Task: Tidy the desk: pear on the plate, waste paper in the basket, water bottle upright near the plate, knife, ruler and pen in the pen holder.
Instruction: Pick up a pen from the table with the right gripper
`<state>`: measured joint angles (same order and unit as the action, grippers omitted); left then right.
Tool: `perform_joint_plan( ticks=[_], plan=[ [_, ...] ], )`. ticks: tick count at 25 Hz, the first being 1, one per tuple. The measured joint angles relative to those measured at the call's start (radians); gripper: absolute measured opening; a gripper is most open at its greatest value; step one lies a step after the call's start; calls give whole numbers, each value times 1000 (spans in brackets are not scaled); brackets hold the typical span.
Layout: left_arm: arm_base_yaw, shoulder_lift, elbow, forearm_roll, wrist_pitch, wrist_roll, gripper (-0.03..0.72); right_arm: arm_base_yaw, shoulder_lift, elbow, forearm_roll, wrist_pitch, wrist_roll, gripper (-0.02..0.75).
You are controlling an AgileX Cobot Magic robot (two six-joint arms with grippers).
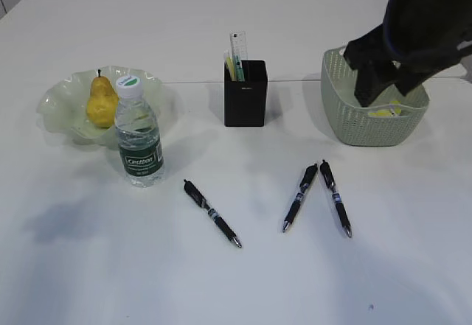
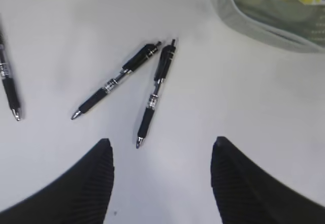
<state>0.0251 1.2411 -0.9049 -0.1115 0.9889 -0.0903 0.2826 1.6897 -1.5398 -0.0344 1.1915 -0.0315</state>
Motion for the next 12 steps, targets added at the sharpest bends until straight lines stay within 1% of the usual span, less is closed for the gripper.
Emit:
perform_joint_plan(
  ticks=[4, 8, 12],
  plan=[
    [0, 0, 0, 0, 0, 0, 465, 0, 10, 17, -41, 4, 93, 436],
    [0, 0, 0, 0, -6, 0, 465, 0, 64, 17, -36, 3, 133, 390],
    [0, 0, 0, 0, -6, 0, 465, 0, 133, 17, -24, 1, 140, 377]
  ],
)
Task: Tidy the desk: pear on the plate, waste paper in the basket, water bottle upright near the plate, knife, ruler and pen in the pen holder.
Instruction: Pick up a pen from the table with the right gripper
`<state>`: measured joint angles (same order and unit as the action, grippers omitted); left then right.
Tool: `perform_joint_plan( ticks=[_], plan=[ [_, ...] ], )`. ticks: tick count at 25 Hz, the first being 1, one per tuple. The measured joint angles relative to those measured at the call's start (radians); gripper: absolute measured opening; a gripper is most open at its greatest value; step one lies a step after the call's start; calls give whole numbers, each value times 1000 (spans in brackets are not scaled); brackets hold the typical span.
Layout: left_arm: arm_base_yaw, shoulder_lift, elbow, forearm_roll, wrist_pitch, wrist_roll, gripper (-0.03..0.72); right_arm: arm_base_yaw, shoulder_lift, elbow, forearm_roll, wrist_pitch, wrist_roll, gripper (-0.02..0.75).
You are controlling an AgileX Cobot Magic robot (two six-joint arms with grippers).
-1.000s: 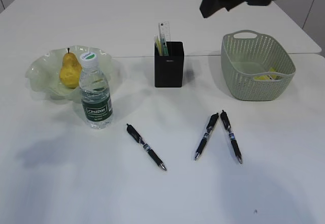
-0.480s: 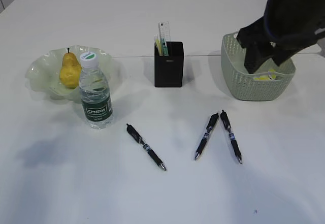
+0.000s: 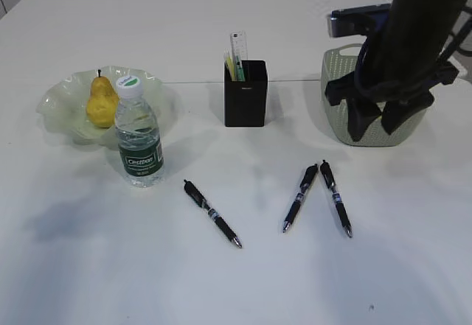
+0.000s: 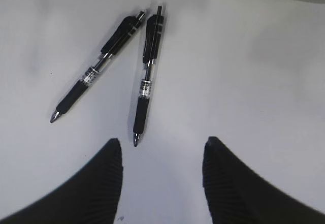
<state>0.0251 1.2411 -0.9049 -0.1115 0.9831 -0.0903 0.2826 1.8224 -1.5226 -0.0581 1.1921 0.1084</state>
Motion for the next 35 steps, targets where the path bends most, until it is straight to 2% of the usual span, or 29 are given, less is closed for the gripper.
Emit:
perform_joint_plan(
  ticks=[7, 19, 35],
  plan=[
    [0, 0, 0, 0, -1, 0, 465, 0, 106, -9, 19, -11, 8, 376],
    [0, 0, 0, 0, -3, 0, 465, 0, 294, -120, 24, -24, 28, 375],
    [0, 0, 0, 0, -5, 0, 465, 0, 383, -123, 27, -84, 57, 375]
  ],
)
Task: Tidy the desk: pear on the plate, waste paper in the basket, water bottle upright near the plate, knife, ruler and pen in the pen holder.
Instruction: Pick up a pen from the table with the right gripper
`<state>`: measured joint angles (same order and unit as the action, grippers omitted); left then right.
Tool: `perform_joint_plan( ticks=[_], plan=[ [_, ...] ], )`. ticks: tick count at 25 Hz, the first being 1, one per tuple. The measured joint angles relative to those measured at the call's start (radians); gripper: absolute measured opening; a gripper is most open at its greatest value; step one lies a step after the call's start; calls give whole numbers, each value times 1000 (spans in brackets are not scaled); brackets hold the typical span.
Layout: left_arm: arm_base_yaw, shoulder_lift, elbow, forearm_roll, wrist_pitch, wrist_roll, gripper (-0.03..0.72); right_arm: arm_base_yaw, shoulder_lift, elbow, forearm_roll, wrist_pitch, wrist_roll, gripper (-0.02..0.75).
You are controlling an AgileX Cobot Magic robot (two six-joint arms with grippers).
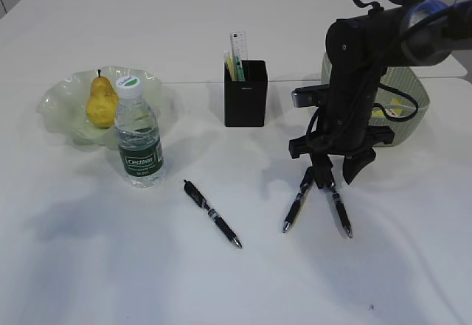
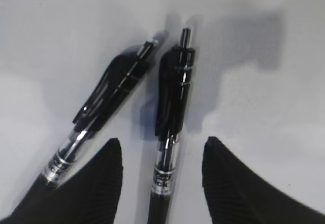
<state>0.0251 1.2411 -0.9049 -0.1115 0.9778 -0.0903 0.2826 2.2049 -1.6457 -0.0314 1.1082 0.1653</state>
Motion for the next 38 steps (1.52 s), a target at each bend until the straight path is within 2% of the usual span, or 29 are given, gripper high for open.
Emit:
perform_joint_plan(
  ticks=[16, 19, 26, 38],
  plan=[
    [0, 0, 0, 0, -9, 0, 465, 0, 48, -4, 0, -28, 20, 373],
    [0, 0, 0, 0, -15, 0, 465, 0, 49, -4, 4, -28, 20, 324],
    [0, 0, 0, 0, -21, 0, 465, 0, 49, -4, 18, -24, 22, 131],
    [0, 0, 0, 0, -23, 0, 465, 0, 17, -4, 0, 31, 8, 104]
  ],
)
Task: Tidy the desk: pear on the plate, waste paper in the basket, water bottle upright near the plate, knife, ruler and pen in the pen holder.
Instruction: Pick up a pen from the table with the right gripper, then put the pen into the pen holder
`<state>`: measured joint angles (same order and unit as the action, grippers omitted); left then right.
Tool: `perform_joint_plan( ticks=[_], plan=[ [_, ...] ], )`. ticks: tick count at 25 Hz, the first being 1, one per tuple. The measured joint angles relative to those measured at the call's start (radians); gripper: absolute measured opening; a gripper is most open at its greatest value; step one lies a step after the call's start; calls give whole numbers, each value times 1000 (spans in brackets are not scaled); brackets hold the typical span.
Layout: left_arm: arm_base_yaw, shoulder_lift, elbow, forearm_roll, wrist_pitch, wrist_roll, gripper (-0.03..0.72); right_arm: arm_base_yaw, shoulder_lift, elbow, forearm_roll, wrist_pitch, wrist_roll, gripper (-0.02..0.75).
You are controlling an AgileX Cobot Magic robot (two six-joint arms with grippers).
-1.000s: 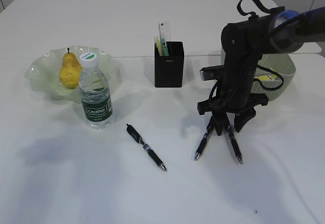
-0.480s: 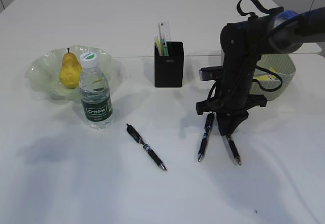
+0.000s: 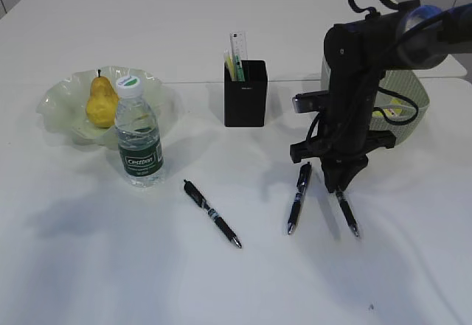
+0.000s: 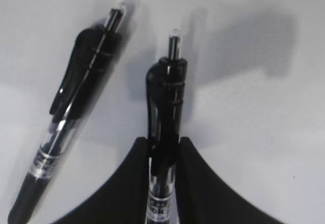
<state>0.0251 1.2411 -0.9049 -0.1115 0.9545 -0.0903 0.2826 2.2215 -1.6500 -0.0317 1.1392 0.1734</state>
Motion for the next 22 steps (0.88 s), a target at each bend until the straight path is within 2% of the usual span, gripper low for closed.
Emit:
perform_joint_plan(
  ticks=[13, 17, 22],
  plan=[
    [0, 0, 0, 0, 0, 0, 465, 0, -245, 0, -33, -2, -65, 103],
    [0, 0, 0, 2, 0, 0, 465, 0, -319, 0, -27, -66, -125, 103],
    [0, 0, 0, 4, 2, 0, 465, 0, -343, 0, -2, -228, -151, 103]
  ],
)
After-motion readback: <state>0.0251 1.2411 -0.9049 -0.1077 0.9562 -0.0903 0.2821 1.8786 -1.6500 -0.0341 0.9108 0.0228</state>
